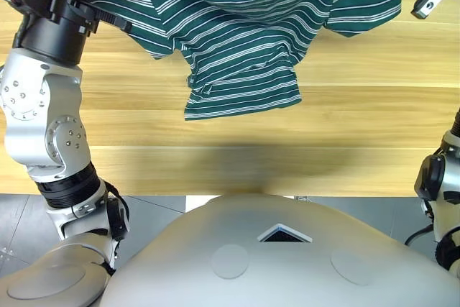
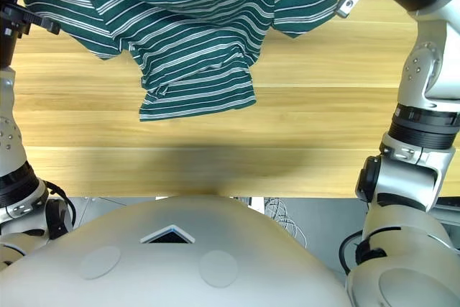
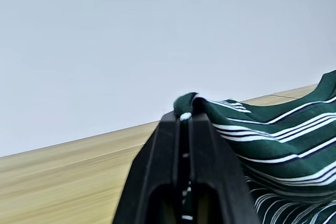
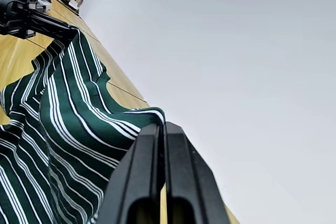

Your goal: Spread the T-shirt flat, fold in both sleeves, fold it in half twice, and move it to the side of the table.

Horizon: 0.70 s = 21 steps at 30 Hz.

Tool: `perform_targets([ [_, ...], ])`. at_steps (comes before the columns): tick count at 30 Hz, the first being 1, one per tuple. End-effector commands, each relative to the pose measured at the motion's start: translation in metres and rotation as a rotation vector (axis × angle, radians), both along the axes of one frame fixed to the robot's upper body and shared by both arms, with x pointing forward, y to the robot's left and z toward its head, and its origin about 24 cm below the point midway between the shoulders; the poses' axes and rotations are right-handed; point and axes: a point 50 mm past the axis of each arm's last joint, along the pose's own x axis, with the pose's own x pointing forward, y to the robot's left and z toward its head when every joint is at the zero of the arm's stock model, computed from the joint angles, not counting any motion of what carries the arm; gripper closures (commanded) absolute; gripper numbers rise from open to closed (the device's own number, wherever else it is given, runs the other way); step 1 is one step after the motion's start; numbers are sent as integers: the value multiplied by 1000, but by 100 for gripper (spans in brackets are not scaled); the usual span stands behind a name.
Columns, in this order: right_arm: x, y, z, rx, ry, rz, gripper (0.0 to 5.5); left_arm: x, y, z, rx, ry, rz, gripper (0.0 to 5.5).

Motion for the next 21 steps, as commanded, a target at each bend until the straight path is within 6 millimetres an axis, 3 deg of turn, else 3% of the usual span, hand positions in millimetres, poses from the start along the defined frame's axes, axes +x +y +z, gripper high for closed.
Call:
perform_targets([
  [1,-3,-2,0,-43,-9,30,546,2,1,0,5,12,-2,550],
  [4,-10,-5,-19,-94,49,69,546,-4,-1,-12,13,61,-26,550],
  [9,-20,-3,-56,-182,186,149,546,-28,-6,-54,53,237,-111,550],
  [16,-25,14,-102,-256,354,228,546,-50,-21,-118,29,452,-171,550],
  [21,-27,23,-137,-305,489,251,546,-57,-23,-143,44,505,-144,550],
])
